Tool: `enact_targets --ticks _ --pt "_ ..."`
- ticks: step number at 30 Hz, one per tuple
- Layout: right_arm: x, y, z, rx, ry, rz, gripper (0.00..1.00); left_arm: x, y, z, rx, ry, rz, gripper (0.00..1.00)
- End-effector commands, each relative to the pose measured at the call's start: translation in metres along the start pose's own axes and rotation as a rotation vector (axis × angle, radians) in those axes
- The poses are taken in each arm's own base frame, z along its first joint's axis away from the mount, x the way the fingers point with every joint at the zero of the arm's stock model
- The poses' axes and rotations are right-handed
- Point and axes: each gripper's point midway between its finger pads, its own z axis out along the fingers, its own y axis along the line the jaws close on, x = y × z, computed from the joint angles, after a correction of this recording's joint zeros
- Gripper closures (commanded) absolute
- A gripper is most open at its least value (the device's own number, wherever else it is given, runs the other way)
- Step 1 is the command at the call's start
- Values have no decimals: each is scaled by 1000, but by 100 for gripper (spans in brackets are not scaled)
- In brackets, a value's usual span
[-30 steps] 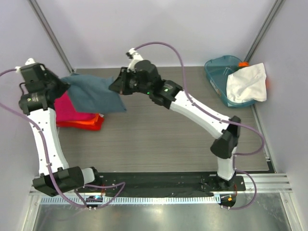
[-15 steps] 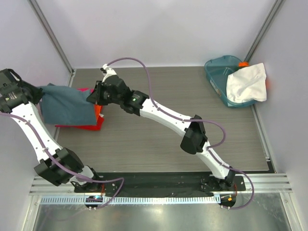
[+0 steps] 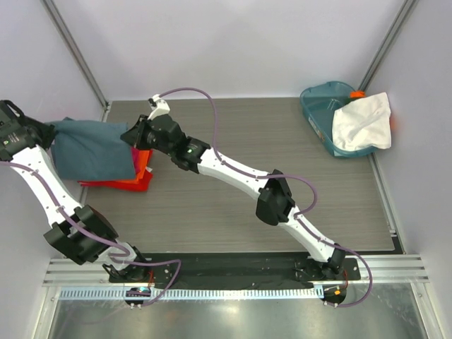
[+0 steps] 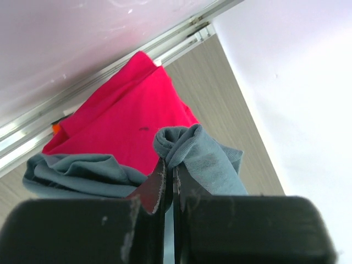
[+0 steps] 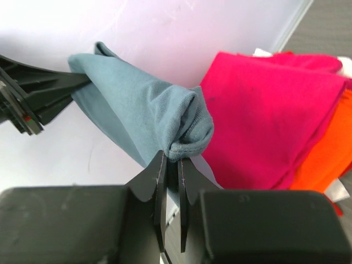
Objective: Fold and stack the t-shirts
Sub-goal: Neatly place the folded tshirt to the corner
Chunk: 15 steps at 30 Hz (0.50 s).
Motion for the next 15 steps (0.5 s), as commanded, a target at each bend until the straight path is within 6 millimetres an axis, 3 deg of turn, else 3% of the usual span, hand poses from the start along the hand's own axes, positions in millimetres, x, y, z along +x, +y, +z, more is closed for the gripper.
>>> enact_targets --ticks 1,15 --pt "-46 34 1 -86 -171 29 99 -30 -17 6 86 -98 -11 100" --pt "-43 -11 23 -72 -226 113 99 -28 -13 45 156 -146 -94 100"
